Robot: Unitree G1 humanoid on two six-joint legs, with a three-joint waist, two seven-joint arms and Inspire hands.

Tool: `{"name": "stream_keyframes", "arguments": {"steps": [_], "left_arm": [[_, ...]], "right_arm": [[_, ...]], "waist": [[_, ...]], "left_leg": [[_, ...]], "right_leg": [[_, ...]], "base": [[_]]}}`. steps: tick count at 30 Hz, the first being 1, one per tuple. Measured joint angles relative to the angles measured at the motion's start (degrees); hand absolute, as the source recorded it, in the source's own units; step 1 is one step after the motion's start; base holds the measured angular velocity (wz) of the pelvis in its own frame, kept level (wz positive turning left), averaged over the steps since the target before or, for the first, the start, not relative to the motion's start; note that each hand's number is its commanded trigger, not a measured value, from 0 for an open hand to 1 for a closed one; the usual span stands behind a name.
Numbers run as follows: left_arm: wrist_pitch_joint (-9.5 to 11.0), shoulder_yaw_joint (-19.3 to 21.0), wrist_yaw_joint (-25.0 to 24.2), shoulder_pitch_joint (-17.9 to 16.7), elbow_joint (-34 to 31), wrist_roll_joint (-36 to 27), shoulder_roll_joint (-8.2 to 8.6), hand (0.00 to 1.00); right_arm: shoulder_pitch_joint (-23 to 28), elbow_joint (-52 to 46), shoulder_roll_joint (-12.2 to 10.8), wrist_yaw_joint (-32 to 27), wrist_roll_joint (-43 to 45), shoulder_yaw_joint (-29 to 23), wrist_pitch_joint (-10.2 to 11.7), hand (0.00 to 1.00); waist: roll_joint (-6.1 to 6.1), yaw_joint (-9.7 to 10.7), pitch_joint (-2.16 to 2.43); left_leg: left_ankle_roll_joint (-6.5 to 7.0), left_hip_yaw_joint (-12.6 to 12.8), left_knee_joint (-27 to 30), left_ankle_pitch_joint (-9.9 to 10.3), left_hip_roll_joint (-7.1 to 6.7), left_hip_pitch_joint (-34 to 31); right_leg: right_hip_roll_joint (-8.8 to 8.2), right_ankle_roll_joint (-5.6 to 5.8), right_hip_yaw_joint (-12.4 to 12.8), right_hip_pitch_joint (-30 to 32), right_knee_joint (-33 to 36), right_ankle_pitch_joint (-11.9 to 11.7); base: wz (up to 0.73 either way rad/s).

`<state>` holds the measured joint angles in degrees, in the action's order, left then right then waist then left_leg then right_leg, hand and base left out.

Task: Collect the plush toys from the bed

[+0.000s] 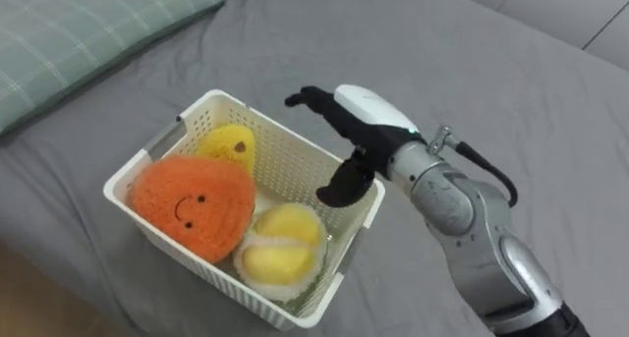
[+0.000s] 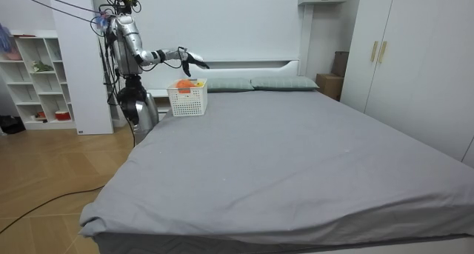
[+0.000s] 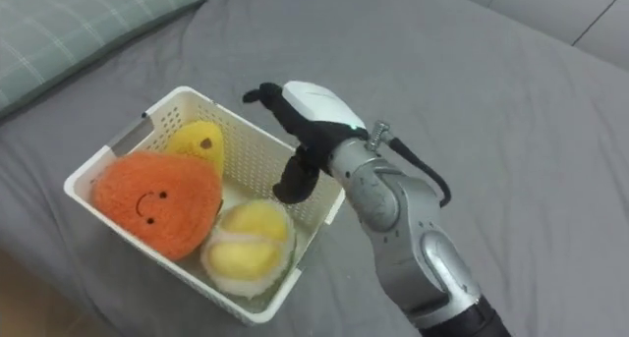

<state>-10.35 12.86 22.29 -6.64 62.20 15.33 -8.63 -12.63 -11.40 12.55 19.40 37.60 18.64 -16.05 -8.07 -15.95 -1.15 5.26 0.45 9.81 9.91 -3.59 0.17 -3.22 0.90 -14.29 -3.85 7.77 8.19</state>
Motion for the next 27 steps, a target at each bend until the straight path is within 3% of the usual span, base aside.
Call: {"name": "stream_keyframes", "arguments": {"steps": [3,9,10,12,14,19,24,27], "left_arm": [[0.09,1.9,0.14,-1.67,0.14,0.03,0.13,0.0],[1.18,6.79,1.51,-4.09,0.26,0.09,0.27,0.0],[1.2,6.9,1.92,-4.36,0.26,0.25,0.31,0.0],[1.4,7.48,2.27,-5.47,0.28,0.11,0.49,0.0],[2.22,7.62,2.79,-5.69,0.25,-0.05,0.7,0.0],[3.73,7.7,3.73,-6.18,0.17,0.18,0.98,0.0],[3.37,7.09,3.67,-7.46,-0.43,0.44,1.18,0.0],[3.31,7.02,3.69,-7.83,-0.43,0.38,1.26,0.0]], "right_arm": [[4.13,-1.16,0.3,-2.4,-0.79,-5.05,1.35,0.0],[13.23,-1.16,1.52,-8.96,-9.35,-19.09,2.4,0.0],[14.92,-1.16,1.54,-10.61,-10.6,-21.71,2.45,0.0],[17.12,-0.9,1.56,-13.42,-13.56,-25.26,2.84,0.0],[19.36,-0.12,1.6,-17.83,-22.01,-29.87,3.63,0.0],[19.75,6.12,1.6,-23.45,-37.7,-34.98,5.09,0.0],[22.29,10.79,1.6,-29.14,-48.74,-38.71,6.08,0.0],[22.99,18.3,1.58,-31.41,-54.99,-39.36,8.38,0.0]], "waist": [[0.45,3.0,0.53],[0.71,7.99,0.76],[1.2,8.73,0.67],[1.66,10.4,0.95],[2.29,12.1,1.07],[2.81,14.31,1.14],[3.44,17.42,1.69],[3.76,18.79,1.7]], "left_leg": [[0.03,0.63,-0.29,-0.01,0.07,0.44],[0.03,3.62,-0.87,0.02,0.61,2.16],[0.01,4.49,-1.22,0.03,0.78,2.79],[-0.01,5.2,-1.46,0.05,0.93,3.53],[-0.06,6.17,-1.76,0.22,1.02,4.19],[-0.34,8.86,-2.03,0.69,1.75,5.32],[-0.42,9.05,-2.04,0.75,1.9,5.3],[-0.45,9.09,-1.98,0.74,1.96,5.56]], "right_leg": [[-0.03,0.03,0.31,-0.19,0.05,-0.01],[0.33,0.12,3.54,-0.48,0.29,-0.09],[0.39,0.11,4.63,-0.43,0.53,-0.09],[0.44,0.11,5.45,-0.56,0.95,-0.09],[0.76,0.1,6.56,-0.95,1.05,-0.1],[1.37,-0.21,9.57,-0.53,2.06,-0.41],[1.63,-0.35,9.61,-0.35,2.03,-0.54],[1.73,-0.36,9.56,-0.84,1.82,-0.55]], "base": [[-0.08],[-0.26],[-0.34],[-0.27],[-0.27],[-0.31],[-0.04],[0.0]]}}
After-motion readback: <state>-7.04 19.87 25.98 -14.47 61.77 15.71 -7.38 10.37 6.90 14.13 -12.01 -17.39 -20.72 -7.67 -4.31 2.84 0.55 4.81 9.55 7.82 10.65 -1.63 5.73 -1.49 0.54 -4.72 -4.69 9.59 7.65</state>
